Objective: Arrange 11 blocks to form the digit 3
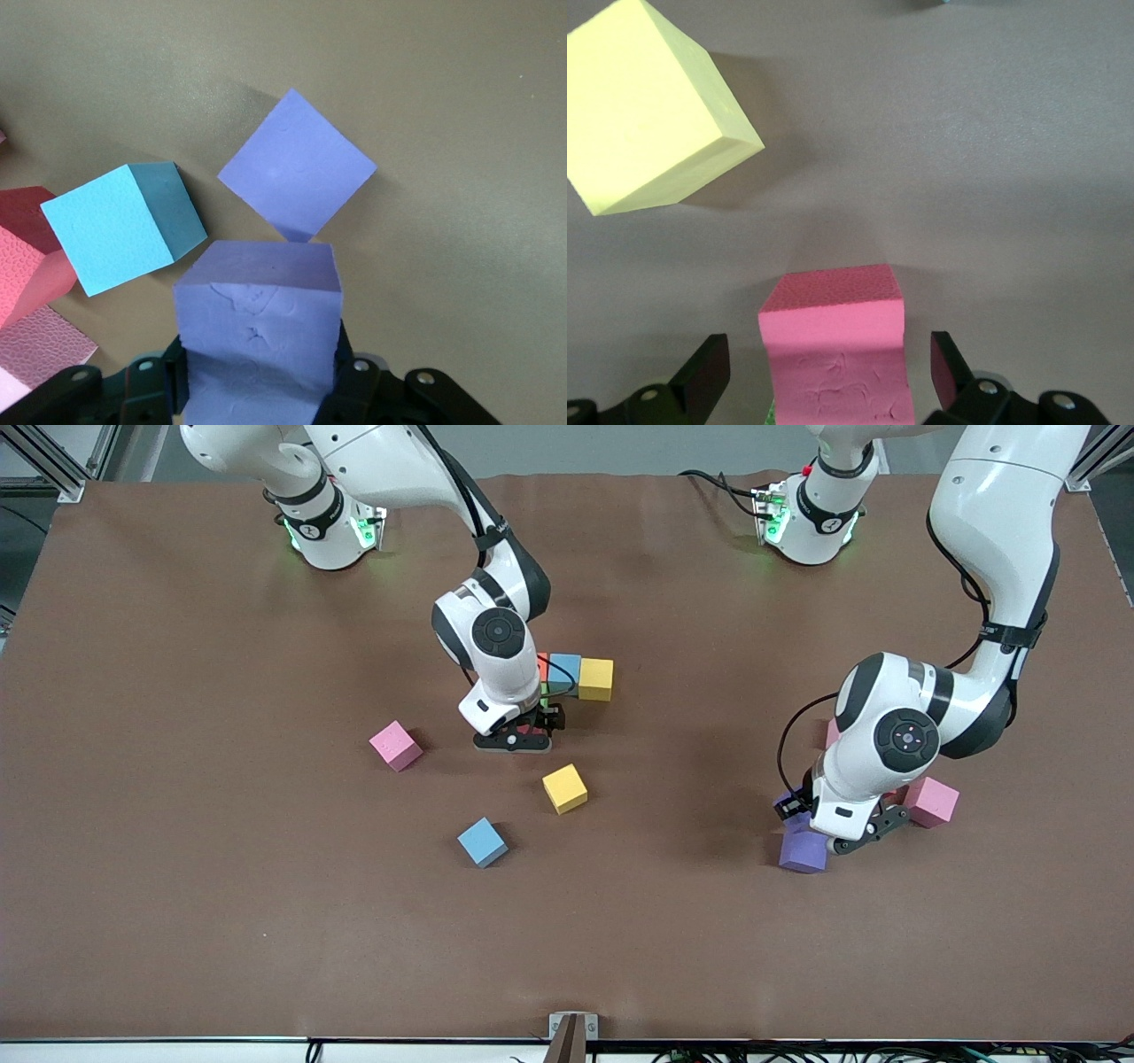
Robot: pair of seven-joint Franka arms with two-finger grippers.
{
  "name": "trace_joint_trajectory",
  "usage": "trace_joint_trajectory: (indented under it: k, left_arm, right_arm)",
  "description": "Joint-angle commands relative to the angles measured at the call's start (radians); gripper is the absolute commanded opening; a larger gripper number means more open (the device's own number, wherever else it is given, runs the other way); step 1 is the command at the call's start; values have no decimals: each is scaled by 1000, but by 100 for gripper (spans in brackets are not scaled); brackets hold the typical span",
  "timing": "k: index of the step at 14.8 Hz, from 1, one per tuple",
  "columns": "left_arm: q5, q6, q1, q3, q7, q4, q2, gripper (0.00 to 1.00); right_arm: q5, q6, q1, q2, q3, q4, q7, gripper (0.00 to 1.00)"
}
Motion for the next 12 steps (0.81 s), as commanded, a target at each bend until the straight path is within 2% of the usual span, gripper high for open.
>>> trace_joint_trajectory:
  k: [1,6,12]
  left_arm:
    - [20,-13,-29,-1,-78,8,3,43]
    - [20,-13,-69,-1,-200,8,-5,43]
    - [20,-13,-167,-3,-404,13,-6,43]
  right_arm:
    - [5,7,-3,-16,5,-13,22,100]
    - [5,10,3,-14,5,-10,45,100]
    - [5,44,6,-2,5,-12,63,100]
